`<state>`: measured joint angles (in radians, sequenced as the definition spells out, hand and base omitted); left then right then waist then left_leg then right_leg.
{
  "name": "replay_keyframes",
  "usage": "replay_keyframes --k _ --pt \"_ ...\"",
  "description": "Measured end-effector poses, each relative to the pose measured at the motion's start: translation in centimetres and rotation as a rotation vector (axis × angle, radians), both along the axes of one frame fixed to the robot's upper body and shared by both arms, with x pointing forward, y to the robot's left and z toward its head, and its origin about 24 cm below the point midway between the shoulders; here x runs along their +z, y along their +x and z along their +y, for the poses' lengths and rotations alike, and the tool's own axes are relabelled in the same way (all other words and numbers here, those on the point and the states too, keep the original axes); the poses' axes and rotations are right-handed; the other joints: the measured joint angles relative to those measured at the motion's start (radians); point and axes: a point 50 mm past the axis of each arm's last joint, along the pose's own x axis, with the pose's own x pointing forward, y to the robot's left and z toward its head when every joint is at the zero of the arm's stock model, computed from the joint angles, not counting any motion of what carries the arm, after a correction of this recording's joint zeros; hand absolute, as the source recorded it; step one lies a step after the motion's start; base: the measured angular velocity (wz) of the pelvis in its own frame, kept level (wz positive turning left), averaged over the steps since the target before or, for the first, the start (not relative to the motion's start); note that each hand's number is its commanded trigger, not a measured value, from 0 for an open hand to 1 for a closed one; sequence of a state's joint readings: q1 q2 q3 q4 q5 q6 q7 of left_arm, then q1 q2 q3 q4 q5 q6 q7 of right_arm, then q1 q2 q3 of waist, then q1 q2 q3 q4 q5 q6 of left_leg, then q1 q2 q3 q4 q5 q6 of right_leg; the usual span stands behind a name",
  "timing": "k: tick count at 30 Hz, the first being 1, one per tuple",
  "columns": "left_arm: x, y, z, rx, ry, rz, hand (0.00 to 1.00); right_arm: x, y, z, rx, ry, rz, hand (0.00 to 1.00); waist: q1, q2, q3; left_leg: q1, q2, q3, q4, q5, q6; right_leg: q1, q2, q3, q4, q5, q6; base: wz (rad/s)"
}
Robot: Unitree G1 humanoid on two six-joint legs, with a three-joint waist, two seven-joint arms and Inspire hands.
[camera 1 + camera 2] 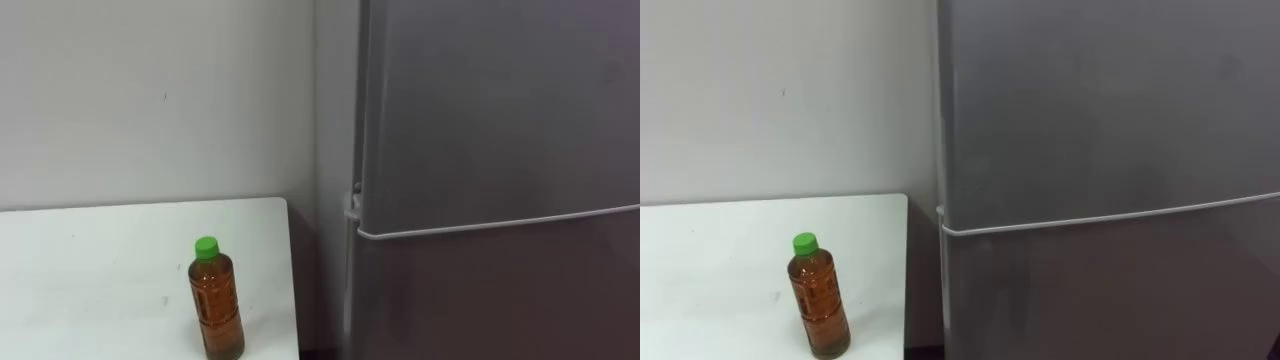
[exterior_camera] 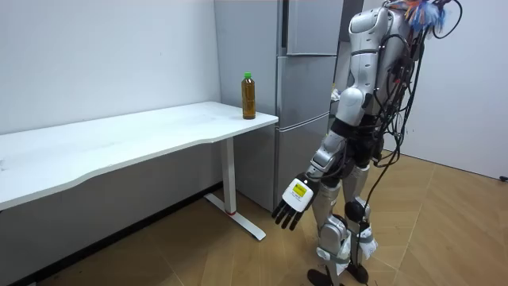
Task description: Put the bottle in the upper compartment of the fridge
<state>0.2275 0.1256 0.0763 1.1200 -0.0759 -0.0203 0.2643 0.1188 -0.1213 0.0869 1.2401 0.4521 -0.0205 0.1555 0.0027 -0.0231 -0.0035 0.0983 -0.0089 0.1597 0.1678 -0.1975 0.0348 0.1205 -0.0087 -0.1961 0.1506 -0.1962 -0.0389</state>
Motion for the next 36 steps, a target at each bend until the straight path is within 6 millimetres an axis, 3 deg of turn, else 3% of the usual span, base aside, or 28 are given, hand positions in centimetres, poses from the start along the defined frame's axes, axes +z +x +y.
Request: replay_keyframes --k 14,25,36 --pt "0.0 0.7 0.0 -0.028 0.016 -0.005 0.0 0.0 0.2 0.0 0.03 -0.008 0.0 0.0 0.0 -0.003 0.0003 -0.002 0.0 0.0 -0.001 0.0 0.0 -0.003 0.0 0.002 0.0 0.0 0.0 0.0" --pt "0.0 -0.4 0.0 -0.007 0.01 0.035 0.0 0.0 0.2 0.0 0.026 -0.003 0.011 0.0 0.0 -0.001 0.0002 -0.002 -0.001 -0.001 0.0 -0.001 0.002 -0.002 -0.001 -0.001 -0.001 0.0 0.0 0.0" --pt "0.1 -0.8 0.7 0.25 -0.005 -0.017 0.0 0.1 0.2 -0.4 0.002 -0.007 0.011 0.0 0.003 0.019 0.0001 0.0 -0.002 -0.005 0.001 -0.002 0.002 0.006 -0.002 -0.002 0.0 -0.001 0.002 0.0"
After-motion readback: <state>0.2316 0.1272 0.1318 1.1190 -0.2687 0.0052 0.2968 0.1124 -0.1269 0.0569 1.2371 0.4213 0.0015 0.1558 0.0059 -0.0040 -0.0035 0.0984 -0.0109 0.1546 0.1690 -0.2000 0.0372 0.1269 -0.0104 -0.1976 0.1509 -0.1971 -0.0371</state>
